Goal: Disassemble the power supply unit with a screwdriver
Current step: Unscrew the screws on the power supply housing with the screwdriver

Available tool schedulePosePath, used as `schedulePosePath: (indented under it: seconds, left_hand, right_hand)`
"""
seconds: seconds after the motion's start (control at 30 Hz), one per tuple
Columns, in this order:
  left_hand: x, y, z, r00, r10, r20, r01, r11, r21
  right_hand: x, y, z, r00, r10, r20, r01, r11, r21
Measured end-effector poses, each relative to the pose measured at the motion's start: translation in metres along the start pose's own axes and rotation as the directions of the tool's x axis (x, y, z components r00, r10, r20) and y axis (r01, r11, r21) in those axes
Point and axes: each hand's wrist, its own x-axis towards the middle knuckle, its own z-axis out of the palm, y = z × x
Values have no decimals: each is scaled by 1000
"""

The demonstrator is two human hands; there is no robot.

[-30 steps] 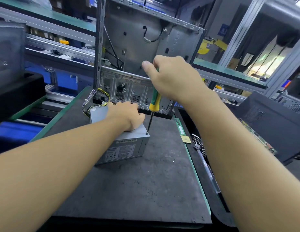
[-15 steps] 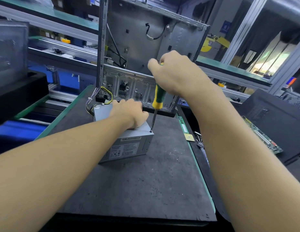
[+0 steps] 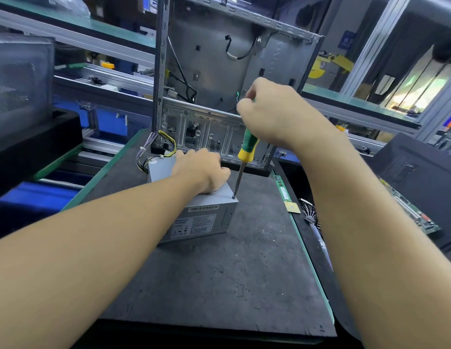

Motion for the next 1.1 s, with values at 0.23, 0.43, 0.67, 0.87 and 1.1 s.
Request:
schedulePosePath:
  seconds: [0.23, 0.43, 0.67, 0.87, 1.1]
  left_hand:
    - [1, 0, -1, 1000, -4, -12, 4, 1000, 1]
    - [3, -1, 3, 1000, -8, -22, 8, 1000, 7]
    - [2, -1, 2, 1000, -11, 7, 11, 1000, 16]
    - [3, 0, 1, 1000, -7, 10, 6, 1000, 29]
    - [4, -2, 4, 1000, 5, -19, -5, 1000, 19]
  right_hand:
    - [8, -2, 4, 991, -131, 2, 131, 991, -11]
    - [9, 2, 2, 995, -68, 72, 61, 993, 102]
    - [9, -8, 12, 992, -110, -59, 110, 994, 7]
    - [10, -16, 13, 989, -147, 21, 145, 987, 65]
    - [10, 2, 8, 1000, 19, -23, -17, 998, 65]
